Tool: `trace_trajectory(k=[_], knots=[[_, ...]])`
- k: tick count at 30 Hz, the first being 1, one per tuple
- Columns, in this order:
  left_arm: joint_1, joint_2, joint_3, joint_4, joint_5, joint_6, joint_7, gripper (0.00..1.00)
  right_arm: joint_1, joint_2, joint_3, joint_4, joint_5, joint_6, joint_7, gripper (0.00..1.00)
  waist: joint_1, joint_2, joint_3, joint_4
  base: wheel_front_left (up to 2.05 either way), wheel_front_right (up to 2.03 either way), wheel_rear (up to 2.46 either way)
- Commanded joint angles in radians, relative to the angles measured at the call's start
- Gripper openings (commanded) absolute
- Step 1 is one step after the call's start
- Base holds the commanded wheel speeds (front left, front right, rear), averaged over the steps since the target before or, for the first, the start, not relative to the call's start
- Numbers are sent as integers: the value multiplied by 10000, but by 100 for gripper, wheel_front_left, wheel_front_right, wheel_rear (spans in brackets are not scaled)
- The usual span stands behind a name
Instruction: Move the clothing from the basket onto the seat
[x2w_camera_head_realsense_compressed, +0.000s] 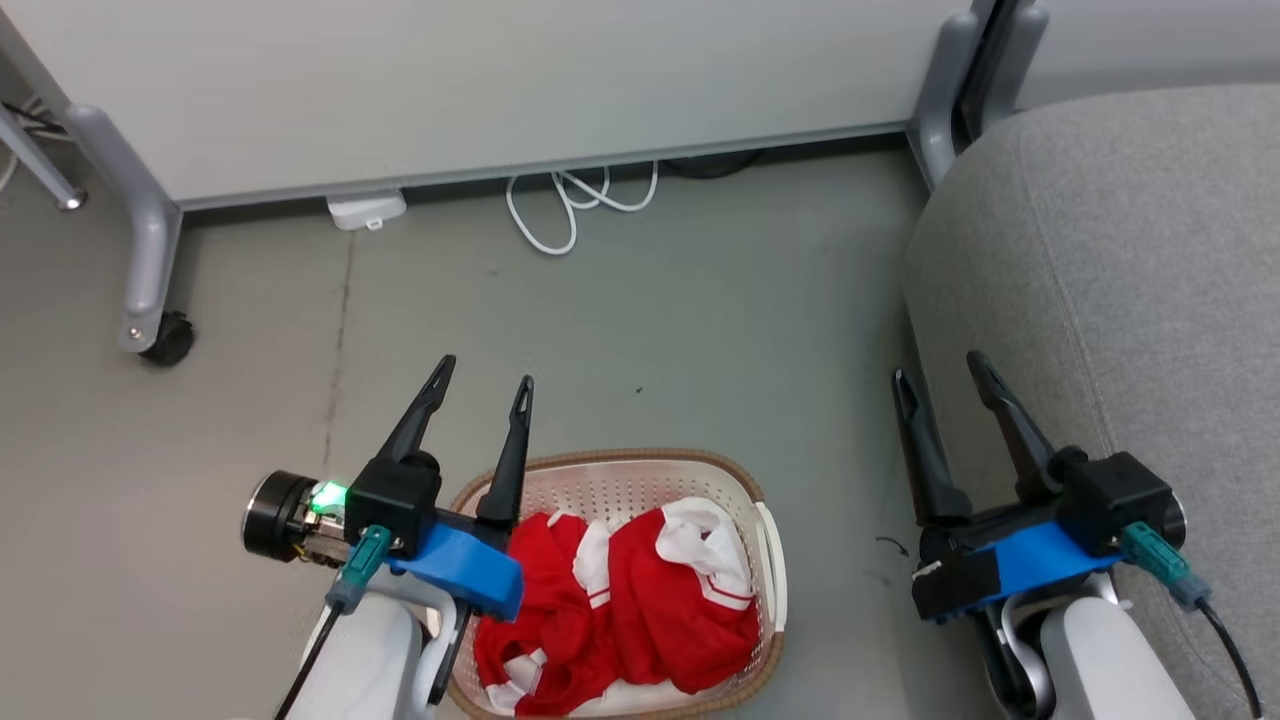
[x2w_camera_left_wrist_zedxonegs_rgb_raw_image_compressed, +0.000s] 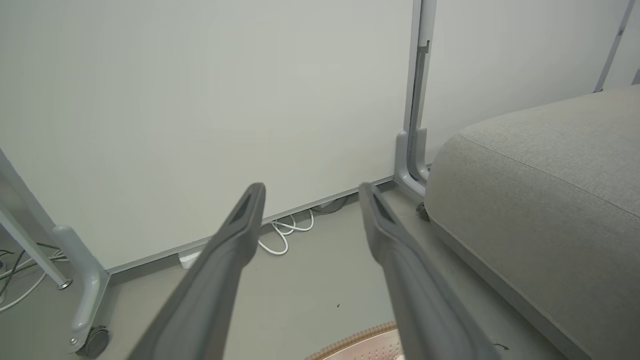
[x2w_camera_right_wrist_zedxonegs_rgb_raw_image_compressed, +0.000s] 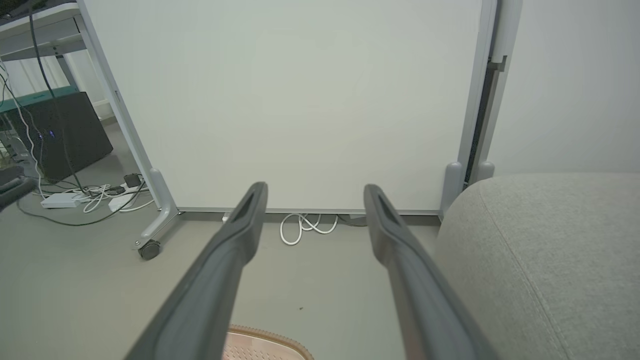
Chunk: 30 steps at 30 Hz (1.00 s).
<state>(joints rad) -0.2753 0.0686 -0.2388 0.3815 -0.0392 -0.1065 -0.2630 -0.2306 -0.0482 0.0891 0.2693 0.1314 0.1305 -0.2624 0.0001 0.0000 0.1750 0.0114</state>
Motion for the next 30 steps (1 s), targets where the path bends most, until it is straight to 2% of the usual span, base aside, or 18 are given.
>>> trace_trajectory(k=[1, 8, 16, 23, 30], knots=[[-489, 138, -201, 342, 94, -89, -28, 100, -286, -40, -18, -110, -100, 5, -38, 100, -1, 0, 696, -231, 0, 0, 0], [-1527, 412, -1084, 1417, 231, -230, -28, 100, -884, -39, -79, -400, -256, 5, -38, 100, -1, 0, 1863, -504, 0, 0, 0], [-3029, 797, -3017, 3187, -88, -236, -28, 100, -1703, -37, -81, -784, -430, 5, -38, 100, -1, 0, 3352, -807, 0, 0, 0], [-4177, 980, -4615, 4682, -817, -236, -28, 100, -2327, -39, 11, -1100, -551, 5, -38, 100, -1, 0, 4527, -1071, 0, 0, 0], [-5165, 913, -6197, 6159, -2016, -238, -28, 100, -2738, -36, 67, -1450, -693, 5, -38, 100, -1, 0, 5599, -1318, 0, 0, 0]])
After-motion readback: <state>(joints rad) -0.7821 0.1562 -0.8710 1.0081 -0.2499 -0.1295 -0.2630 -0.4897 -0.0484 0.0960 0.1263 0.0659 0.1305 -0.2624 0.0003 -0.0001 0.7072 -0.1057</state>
